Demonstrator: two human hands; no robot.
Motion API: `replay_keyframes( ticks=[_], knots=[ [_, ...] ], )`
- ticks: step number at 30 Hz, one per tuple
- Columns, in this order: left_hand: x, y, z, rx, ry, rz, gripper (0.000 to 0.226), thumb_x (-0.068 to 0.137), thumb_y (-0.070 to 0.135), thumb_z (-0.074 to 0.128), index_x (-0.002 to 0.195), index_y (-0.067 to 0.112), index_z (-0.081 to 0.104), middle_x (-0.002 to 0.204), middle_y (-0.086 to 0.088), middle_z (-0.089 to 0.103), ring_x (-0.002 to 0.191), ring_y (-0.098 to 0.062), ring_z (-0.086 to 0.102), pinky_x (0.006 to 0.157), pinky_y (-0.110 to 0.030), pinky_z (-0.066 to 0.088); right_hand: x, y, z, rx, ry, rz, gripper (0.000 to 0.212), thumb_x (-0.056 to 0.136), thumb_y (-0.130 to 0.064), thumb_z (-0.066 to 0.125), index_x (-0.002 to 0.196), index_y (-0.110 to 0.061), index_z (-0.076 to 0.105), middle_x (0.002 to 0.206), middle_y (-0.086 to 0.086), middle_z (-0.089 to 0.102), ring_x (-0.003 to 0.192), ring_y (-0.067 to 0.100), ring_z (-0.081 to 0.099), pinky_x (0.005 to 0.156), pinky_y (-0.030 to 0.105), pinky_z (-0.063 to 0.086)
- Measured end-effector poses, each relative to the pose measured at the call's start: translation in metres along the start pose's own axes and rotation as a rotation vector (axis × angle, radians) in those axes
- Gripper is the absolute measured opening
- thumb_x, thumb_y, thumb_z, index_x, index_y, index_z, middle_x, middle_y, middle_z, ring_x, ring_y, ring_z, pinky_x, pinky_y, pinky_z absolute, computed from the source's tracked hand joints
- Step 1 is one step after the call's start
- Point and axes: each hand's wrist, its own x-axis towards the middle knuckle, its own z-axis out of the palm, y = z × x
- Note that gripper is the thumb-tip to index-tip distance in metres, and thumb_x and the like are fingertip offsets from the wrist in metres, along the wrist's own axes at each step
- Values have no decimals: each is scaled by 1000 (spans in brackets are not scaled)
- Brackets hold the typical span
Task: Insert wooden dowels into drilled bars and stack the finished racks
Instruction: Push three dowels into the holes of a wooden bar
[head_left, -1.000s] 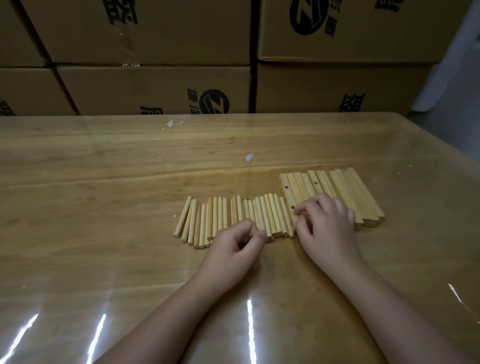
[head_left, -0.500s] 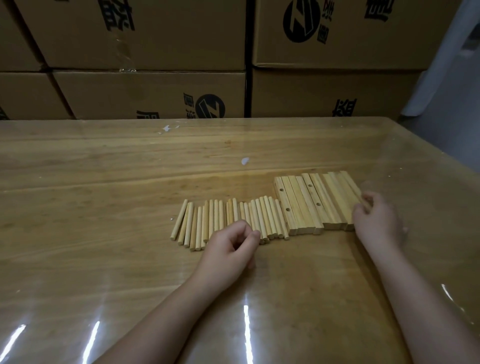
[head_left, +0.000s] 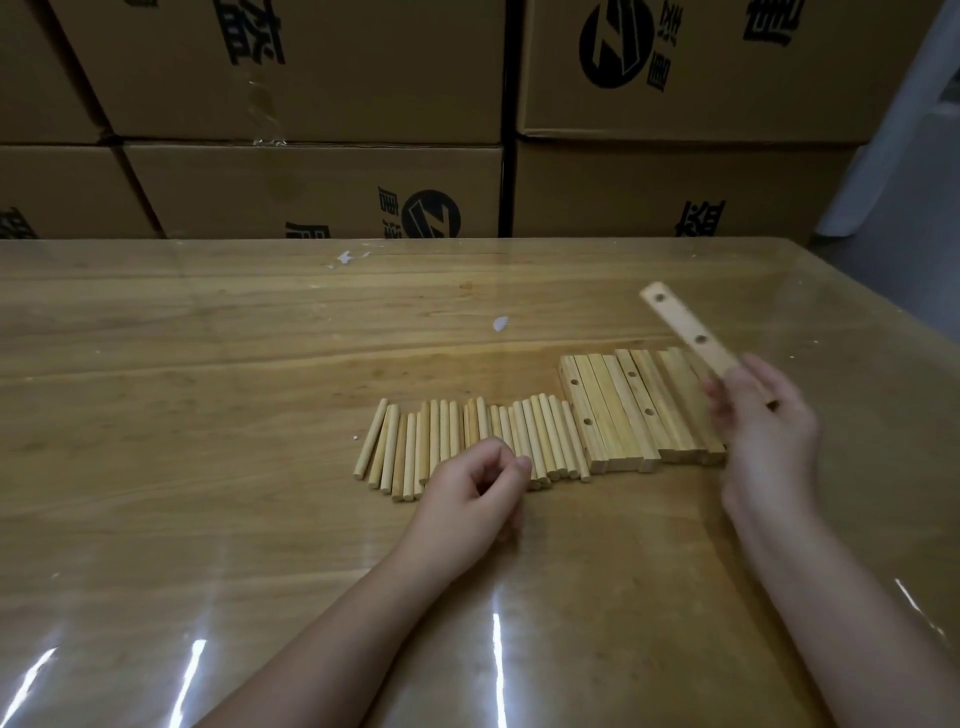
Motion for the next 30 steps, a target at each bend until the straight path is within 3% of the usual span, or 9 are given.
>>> replay_keyframes(
  ticks=[3, 5, 8, 11, 16, 22, 26, 30],
  knots=[
    [1, 2, 0, -139, 28, -7, 9, 93, 23, 56, 90, 16, 61, 72, 1, 70, 48, -9, 58, 45, -18, 43, -34, -3, 21, 148, -317, 136, 28, 81, -16, 63, 109, -13, 60, 90, 5, 73, 81, 15, 70, 66, 17, 53],
    [3, 3, 2, -246, 82, -24, 24, 85, 34, 58, 104, 19, 59, 83, -1, 73, 52, -11, 62, 44, -19, 45, -52, -1, 29, 171, -438, 176, 35, 72, -21, 66, 105, -11, 61, 89, 5, 73, 79, 19, 70, 63, 19, 54],
    [6, 2, 3, -320, 184, 1, 40, 76, 41, 57, 110, 20, 53, 86, -7, 72, 57, -12, 65, 50, -19, 49, -68, 6, 36, 151, -535, 210, 40, 69, -24, 68, 105, -8, 61, 90, 8, 72, 76, 21, 70, 61, 20, 54],
    [7, 0, 1, -404, 284, 32, 39, 77, 41, 56, 111, 22, 51, 73, 0, 72, 54, -14, 66, 47, -19, 50, -71, 12, 39, 141, -557, 243, 43, 70, -25, 68, 108, -7, 61, 89, 10, 73, 72, 20, 70, 59, 20, 54],
    [7, 0, -6, -450, 393, 54, 25, 78, 34, 63, 86, 11, 60, 64, -6, 69, 54, -16, 67, 48, -20, 51, -67, 17, 39, 118, -601, 184, 40, 74, -28, 66, 112, -15, 63, 96, 9, 72, 84, 23, 70, 66, 23, 54],
    [6, 0, -3, -423, 355, 66, 25, 77, 19, 68, 100, 15, 58, 67, -8, 71, 68, -22, 72, 53, -20, 53, -56, 18, 37, 204, -518, 149, 33, 71, -22, 68, 105, -22, 66, 97, 4, 70, 88, 18, 68, 72, 23, 53],
    [5, -1, -2, -384, 334, 70, 21, 83, 3, 67, 97, 16, 61, 83, -21, 66, 69, -20, 72, 53, -19, 52, -48, 17, 33, 208, -515, 109, 27, 83, -10, 62, 108, -20, 66, 100, 4, 71, 92, 20, 68, 76, 24, 53],
    [4, -3, 0, -299, 285, 62, 18, 78, 26, 68, 94, 21, 62, 76, -13, 71, 61, -11, 69, 52, -16, 50, -46, 17, 34, 155, -494, 72, 27, 86, -9, 60, 107, -24, 67, 95, -2, 71, 88, 16, 68, 74, 22, 53]
  ],
)
